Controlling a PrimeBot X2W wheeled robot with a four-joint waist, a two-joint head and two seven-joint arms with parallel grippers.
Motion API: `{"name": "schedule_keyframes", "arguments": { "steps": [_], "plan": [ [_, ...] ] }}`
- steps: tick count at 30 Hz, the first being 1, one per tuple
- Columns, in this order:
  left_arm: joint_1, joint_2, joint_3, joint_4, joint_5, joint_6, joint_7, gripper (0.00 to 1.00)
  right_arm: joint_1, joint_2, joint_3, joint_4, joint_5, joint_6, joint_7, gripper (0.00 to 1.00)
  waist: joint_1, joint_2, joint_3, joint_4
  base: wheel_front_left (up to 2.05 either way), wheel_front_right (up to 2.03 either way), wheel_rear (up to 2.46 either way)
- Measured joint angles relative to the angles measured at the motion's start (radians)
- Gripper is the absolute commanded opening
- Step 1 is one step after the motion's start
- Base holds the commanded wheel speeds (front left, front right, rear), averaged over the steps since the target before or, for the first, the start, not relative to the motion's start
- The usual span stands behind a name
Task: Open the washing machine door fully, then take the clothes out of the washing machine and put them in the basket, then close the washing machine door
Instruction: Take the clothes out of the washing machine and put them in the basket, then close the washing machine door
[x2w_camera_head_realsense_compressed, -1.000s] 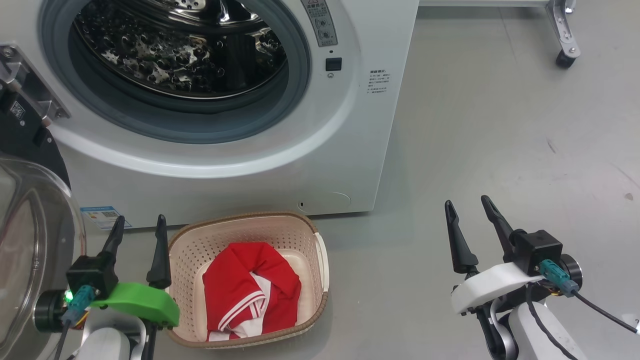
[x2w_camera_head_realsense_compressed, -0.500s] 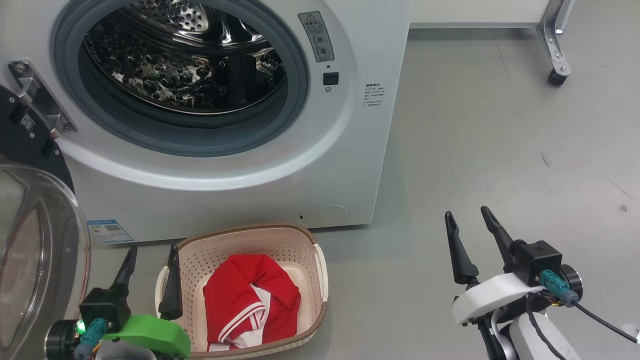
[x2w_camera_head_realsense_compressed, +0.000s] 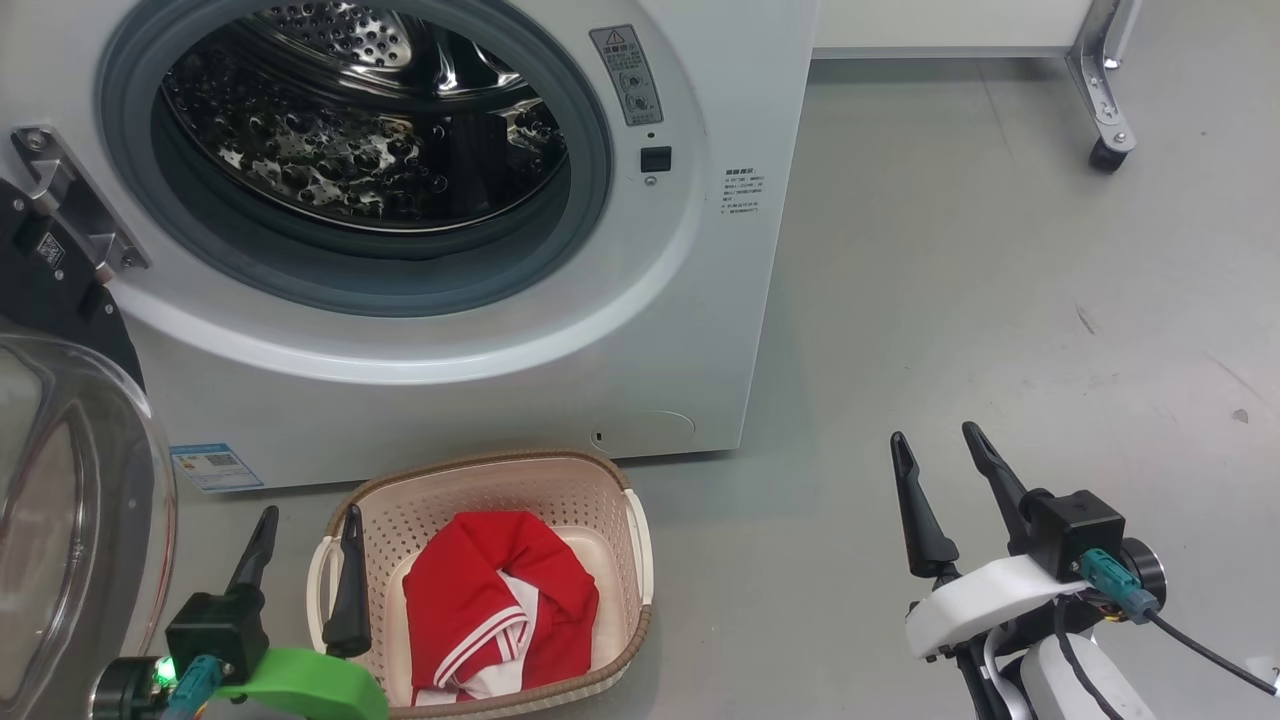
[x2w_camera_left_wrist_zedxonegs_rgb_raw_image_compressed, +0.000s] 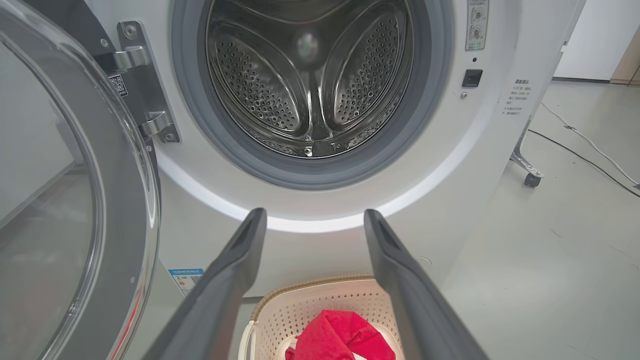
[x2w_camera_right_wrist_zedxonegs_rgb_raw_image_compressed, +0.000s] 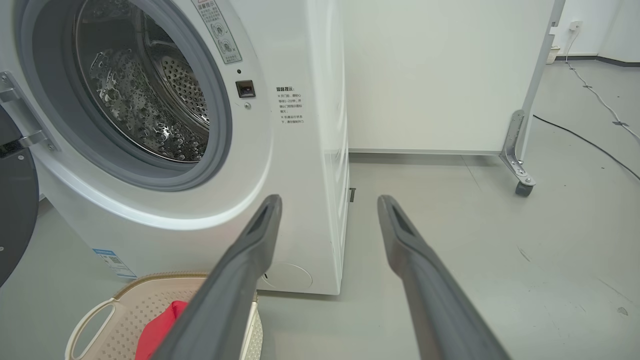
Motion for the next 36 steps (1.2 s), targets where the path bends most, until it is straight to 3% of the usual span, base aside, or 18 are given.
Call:
{"name": "schedule_keyframes", "arguments": {
  "steps": [36],
  "plan": [
    [0.060, 0.002, -0.022, -0.150, 0.032, 0.028, 0.072, 1.00, 0.000, 0.002, -0.010, -0.009, -0.016, 0.002, 0.000, 1.00, 0.0001, 0.0000, 0.000, -0.005, -0.08, 0.18, -0.10]
  ]
}}
